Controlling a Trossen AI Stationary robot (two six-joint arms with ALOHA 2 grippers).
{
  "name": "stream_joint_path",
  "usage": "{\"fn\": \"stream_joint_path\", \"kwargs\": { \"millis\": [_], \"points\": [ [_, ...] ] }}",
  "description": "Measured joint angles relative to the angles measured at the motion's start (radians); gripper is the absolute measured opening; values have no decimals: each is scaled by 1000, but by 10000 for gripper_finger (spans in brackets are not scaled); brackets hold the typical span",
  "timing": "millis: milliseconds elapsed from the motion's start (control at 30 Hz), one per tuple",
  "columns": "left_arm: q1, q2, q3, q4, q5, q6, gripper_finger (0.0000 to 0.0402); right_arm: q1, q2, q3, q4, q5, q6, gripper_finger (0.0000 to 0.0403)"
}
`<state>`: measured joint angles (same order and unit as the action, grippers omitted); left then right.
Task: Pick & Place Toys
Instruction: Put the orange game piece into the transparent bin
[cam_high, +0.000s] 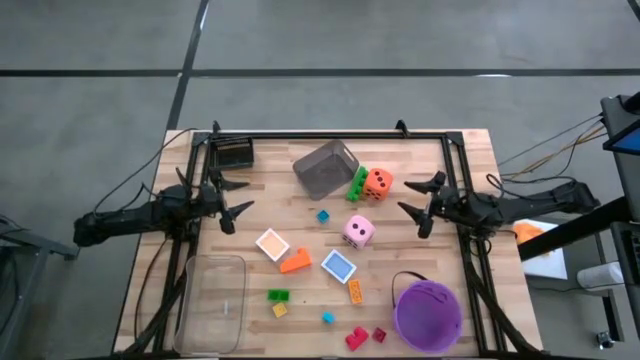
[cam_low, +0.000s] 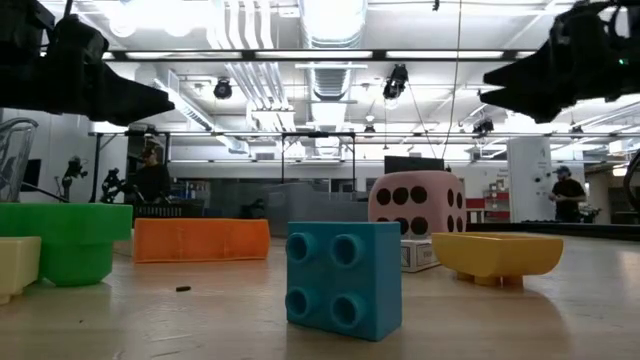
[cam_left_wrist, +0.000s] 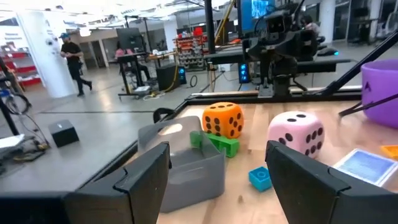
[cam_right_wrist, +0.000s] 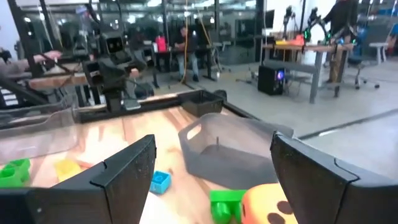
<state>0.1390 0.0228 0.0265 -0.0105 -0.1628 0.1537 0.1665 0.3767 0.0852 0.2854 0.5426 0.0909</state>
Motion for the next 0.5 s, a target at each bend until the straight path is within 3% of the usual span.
{"fn": "stream_joint_path", "kwargs": {
  "millis": [333,500],
  "points": [
    [6,172,130,10,-5,-36,266,0,483,239,-3,20,12,311],
    [6,311,135,156,-103,-53,266,3,720,309,183,14,-60,311]
  ]
}}
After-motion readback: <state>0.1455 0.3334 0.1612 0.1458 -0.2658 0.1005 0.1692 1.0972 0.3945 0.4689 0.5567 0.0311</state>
